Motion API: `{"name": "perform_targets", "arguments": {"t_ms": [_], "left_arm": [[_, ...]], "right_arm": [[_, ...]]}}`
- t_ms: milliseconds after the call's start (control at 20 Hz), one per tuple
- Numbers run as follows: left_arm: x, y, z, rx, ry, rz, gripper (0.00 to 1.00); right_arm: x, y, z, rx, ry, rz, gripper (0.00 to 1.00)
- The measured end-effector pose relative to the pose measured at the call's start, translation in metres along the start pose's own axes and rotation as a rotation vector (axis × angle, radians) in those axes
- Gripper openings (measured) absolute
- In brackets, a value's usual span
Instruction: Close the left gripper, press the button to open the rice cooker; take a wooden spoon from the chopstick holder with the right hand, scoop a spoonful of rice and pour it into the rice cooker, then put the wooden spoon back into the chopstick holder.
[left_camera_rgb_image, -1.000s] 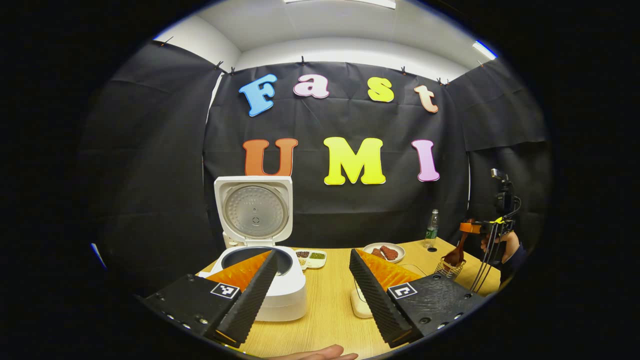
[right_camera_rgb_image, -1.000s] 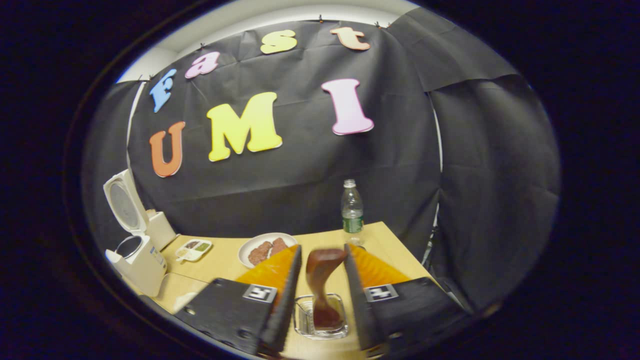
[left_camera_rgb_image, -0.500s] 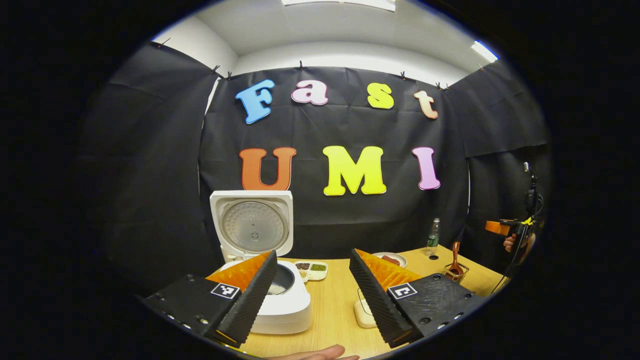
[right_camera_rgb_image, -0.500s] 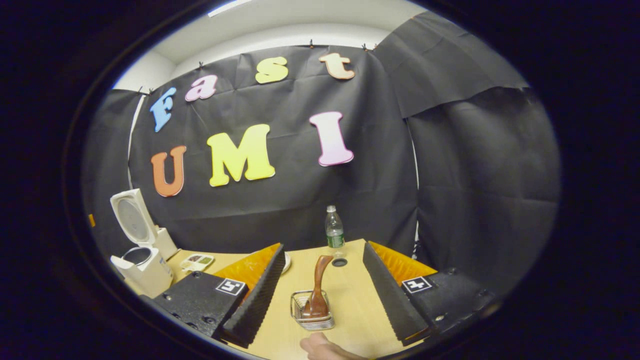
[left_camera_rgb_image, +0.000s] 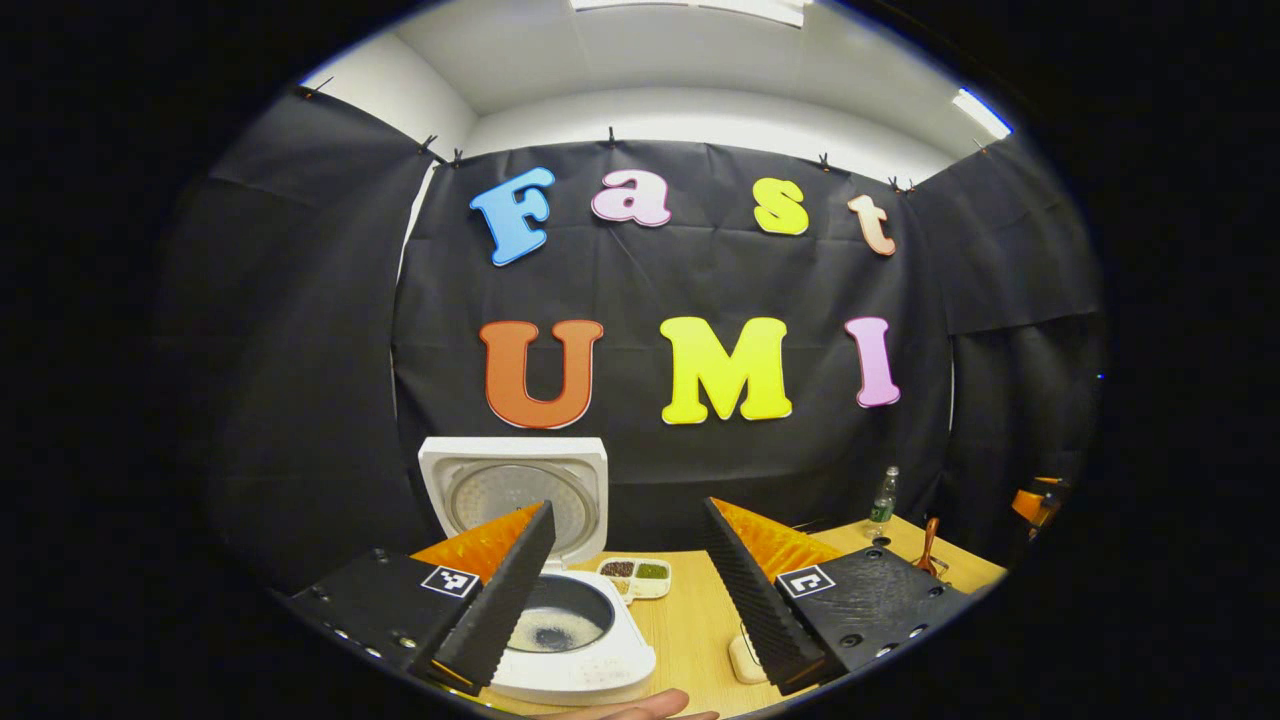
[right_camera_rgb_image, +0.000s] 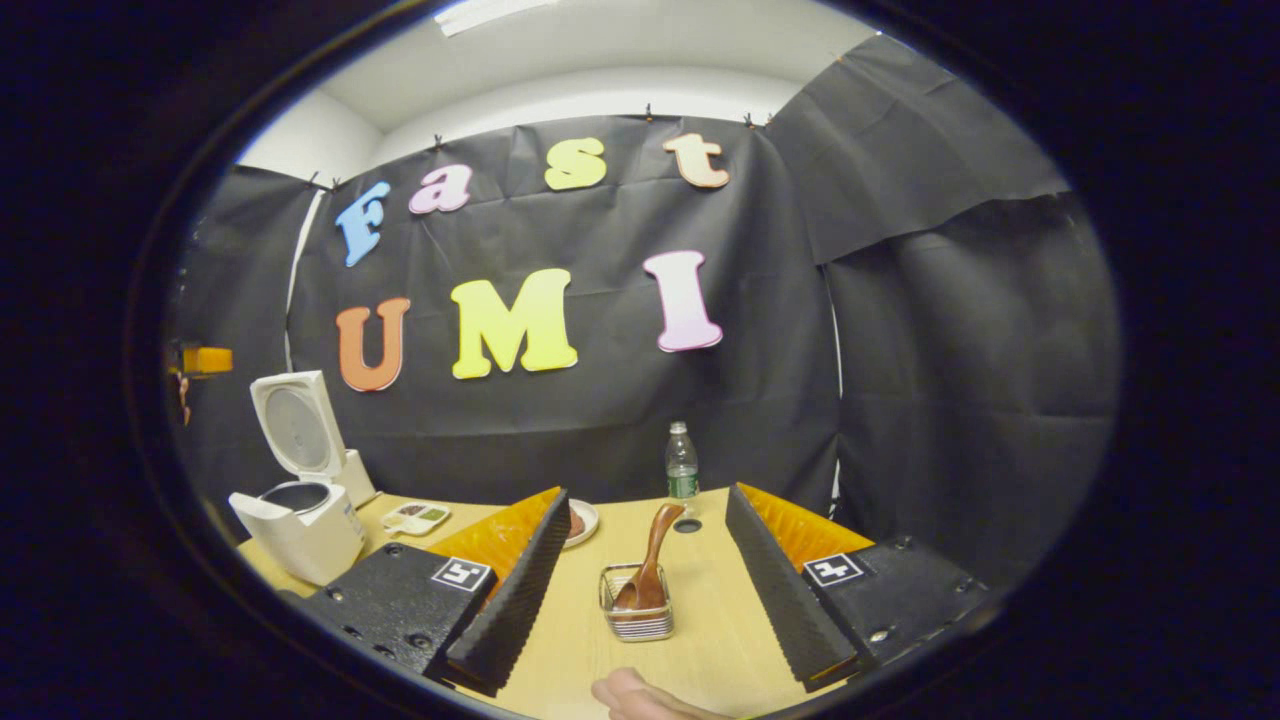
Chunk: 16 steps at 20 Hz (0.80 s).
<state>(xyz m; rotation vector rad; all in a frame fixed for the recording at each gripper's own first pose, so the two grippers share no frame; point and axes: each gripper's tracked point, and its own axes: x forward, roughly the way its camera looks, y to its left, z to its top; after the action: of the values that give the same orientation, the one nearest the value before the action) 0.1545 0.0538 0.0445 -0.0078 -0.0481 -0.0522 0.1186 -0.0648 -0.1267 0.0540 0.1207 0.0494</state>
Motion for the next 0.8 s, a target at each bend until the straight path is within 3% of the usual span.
{"name": "perform_targets", "arguments": {"t_ms": [150,450,800], "left_arm": [[0.037,0.014,0.027,-0.028,-0.042,-0.001,0.92],[0.100,0.064,0.033,-0.031,-0.017,0.080,0.93],[0.172,0.103,0.009,-0.088,0.007,0.122,0.92]], "right_arm": [[-0.003,0.010,0.002,0.007,-0.011,0.024,0.94],[-0.009,0.022,0.002,-0.008,-0.022,0.054,0.94],[-0.014,0.037,0.006,0.008,-0.054,0.073,0.98]]}}
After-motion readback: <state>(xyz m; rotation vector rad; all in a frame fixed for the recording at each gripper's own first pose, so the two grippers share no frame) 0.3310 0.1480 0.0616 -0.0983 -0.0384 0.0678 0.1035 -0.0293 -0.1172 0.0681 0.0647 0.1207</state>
